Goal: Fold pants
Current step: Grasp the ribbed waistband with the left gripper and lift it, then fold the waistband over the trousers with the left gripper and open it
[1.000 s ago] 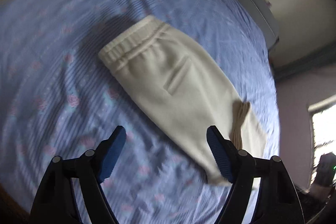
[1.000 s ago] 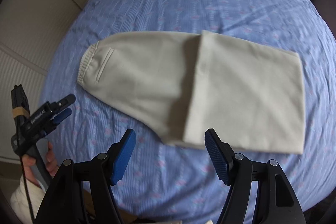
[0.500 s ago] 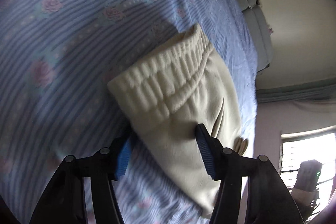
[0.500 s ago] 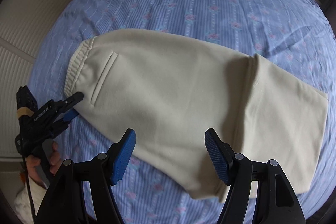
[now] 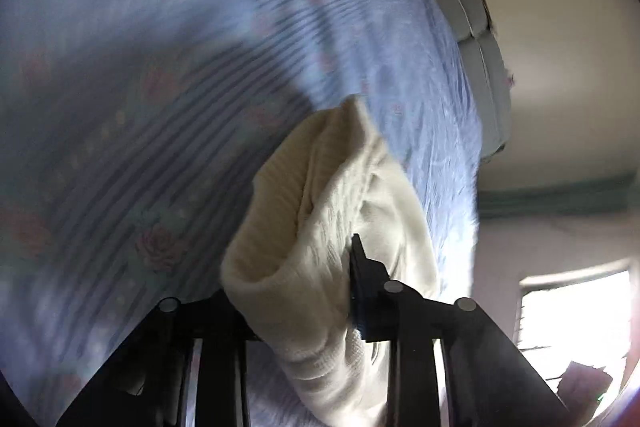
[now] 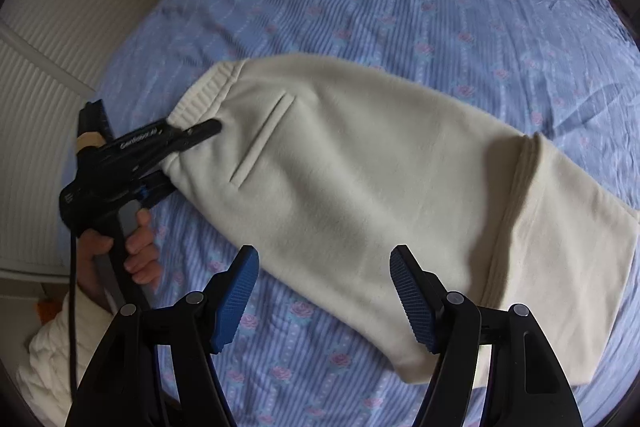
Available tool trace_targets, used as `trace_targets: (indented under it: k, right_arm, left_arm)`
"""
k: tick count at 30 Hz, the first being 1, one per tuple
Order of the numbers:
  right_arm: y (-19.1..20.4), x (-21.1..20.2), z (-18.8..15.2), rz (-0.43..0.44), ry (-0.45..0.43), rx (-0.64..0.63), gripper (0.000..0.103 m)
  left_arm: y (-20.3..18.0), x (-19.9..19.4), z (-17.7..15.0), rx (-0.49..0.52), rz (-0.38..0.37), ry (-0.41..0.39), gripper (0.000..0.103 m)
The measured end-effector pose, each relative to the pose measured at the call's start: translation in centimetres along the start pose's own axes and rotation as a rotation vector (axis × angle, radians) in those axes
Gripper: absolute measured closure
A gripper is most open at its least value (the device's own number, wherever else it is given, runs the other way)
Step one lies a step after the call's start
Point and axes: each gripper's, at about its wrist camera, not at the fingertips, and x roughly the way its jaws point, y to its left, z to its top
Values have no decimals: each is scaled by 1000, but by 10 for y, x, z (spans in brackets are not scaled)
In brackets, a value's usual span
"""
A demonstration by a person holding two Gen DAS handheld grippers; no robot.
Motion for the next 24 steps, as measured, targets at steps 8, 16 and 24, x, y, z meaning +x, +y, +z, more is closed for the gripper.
trace_targets:
  k: [8, 16, 24]
  right_arm:
    - [-94, -69, -34, -37, -77, 224, 34]
    - [-191, -135, -89, -47, -191, 445, 34]
    - [-271, -174, -147, 45, -277, 602, 34]
  left_arm:
    - [-154, -58, -47, 432, 246, -134, 78]
    - [-280, -67, -110, 643, 255, -163, 78]
    - [-383, -22, -186, 795, 251, -123, 78]
